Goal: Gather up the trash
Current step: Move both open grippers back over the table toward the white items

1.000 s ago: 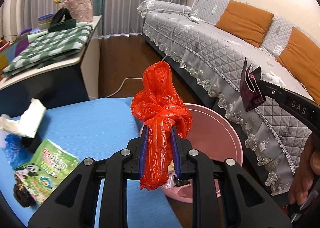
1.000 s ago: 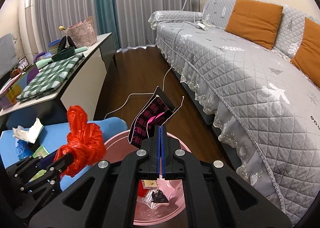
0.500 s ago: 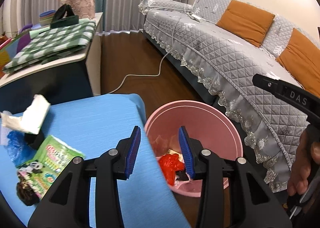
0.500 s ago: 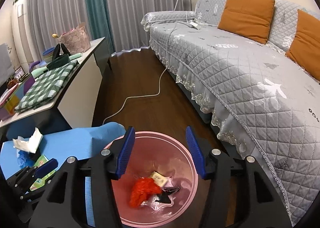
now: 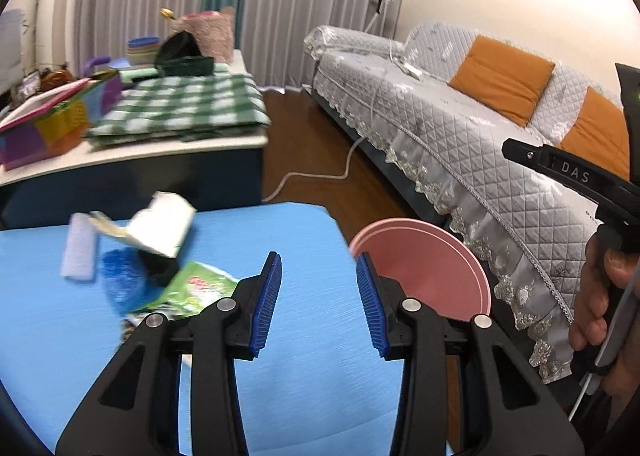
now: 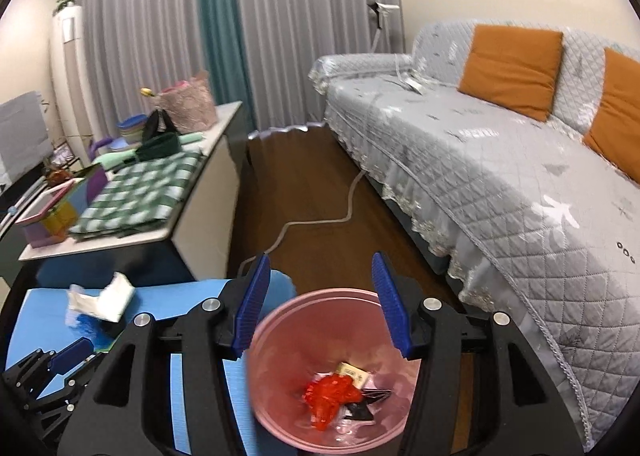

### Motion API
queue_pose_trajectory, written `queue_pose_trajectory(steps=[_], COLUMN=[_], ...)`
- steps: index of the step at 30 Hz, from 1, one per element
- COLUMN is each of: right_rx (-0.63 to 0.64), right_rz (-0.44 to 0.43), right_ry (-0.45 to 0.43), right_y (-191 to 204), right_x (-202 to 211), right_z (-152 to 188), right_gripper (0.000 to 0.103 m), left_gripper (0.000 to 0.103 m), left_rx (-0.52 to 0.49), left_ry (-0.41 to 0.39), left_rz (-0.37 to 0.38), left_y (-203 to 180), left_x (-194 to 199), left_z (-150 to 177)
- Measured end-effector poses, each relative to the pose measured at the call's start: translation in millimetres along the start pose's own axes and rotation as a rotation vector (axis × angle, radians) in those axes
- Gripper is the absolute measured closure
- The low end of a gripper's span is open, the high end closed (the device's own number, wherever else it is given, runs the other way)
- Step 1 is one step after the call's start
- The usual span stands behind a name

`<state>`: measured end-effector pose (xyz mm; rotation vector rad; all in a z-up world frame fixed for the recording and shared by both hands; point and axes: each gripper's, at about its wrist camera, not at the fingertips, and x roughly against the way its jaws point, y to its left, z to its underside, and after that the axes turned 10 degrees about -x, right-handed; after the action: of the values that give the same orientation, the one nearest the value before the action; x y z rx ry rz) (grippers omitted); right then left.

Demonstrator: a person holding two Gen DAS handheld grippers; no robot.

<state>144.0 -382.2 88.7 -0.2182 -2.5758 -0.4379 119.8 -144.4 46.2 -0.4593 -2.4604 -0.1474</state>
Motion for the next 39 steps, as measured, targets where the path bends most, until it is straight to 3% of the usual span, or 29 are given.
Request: queue_pose_trajectory(steps=[11,23,39], right_rx=[0.120,0.252,0.332], right_rz=[-0.165,-0.305,-0.401], right_ry=[0.002,0.091,0.182], right_y=[91.3,172.2,239.4], right_x=[19.2,2.0,-48.5], right_z=[26.3,64.1,103.6], right_gripper=[0.051,0.071,0.073], left_gripper=[0.065,0.065,0.065], left_rx=[0.105,0.190,0.208], left_ry=[-0.057,-0.025,0.032], left_rz=[-0.114,-0.294,-0.308], left_y=[85.8,189.0,243.7], left_x=[49.3,42.4,-6.7], left_z=[25.6,69.9,80.8])
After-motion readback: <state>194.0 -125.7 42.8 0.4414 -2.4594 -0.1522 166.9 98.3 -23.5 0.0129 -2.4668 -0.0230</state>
